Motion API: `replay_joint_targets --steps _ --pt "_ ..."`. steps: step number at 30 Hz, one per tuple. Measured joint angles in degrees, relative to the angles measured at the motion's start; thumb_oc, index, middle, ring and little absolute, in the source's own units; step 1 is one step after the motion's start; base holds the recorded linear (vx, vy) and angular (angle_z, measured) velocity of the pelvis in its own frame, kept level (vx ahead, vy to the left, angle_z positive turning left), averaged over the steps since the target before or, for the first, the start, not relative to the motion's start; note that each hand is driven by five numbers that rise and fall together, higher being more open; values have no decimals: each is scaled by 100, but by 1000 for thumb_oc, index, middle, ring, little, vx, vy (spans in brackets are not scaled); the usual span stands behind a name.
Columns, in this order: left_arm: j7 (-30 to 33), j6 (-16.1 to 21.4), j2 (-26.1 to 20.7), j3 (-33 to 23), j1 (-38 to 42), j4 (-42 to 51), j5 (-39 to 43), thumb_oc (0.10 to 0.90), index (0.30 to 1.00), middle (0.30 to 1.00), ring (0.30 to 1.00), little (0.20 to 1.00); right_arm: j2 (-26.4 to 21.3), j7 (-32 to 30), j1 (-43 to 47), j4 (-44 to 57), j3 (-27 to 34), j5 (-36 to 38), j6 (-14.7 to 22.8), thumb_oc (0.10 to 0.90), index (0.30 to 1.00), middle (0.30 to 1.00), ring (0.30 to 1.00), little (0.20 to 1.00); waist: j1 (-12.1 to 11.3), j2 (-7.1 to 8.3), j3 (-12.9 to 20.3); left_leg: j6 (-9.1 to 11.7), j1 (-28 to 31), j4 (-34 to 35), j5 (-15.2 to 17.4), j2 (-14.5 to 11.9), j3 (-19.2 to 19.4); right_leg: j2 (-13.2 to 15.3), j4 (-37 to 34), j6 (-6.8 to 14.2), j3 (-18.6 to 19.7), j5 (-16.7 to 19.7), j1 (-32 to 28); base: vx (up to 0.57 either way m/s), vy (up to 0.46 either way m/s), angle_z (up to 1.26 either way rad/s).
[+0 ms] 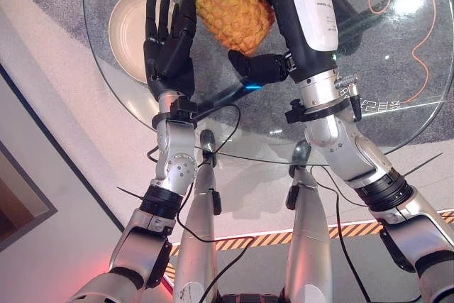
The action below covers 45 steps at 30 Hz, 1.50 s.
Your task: Pick up the fruit to the plate
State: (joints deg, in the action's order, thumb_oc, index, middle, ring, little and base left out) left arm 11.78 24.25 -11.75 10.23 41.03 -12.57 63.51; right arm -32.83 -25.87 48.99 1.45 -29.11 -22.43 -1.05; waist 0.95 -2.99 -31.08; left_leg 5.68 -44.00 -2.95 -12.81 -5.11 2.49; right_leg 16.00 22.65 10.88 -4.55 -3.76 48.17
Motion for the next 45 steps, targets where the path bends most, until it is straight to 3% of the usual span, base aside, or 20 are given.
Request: replay_joint_targets --steps 16,45 --pt "-762 37 0 -17 -59 -1 890 800 900 900 900 900 -38 449 15 1 -12 2 56 100 300 300 300 200 2 0 0 1 0 -6 -1 0 -3 1 8 0 -2 0 -3 0 0 0" --pt "-669 151 -67 -62 -120 -1 1095 800 900 900 900 900 -396 1166 263 1 -137 5 440 100 300 300 300 200 -17 0 0 1 -31 -5 -1 -1 -9 0 2 0 -14 0 16 0 0 0"
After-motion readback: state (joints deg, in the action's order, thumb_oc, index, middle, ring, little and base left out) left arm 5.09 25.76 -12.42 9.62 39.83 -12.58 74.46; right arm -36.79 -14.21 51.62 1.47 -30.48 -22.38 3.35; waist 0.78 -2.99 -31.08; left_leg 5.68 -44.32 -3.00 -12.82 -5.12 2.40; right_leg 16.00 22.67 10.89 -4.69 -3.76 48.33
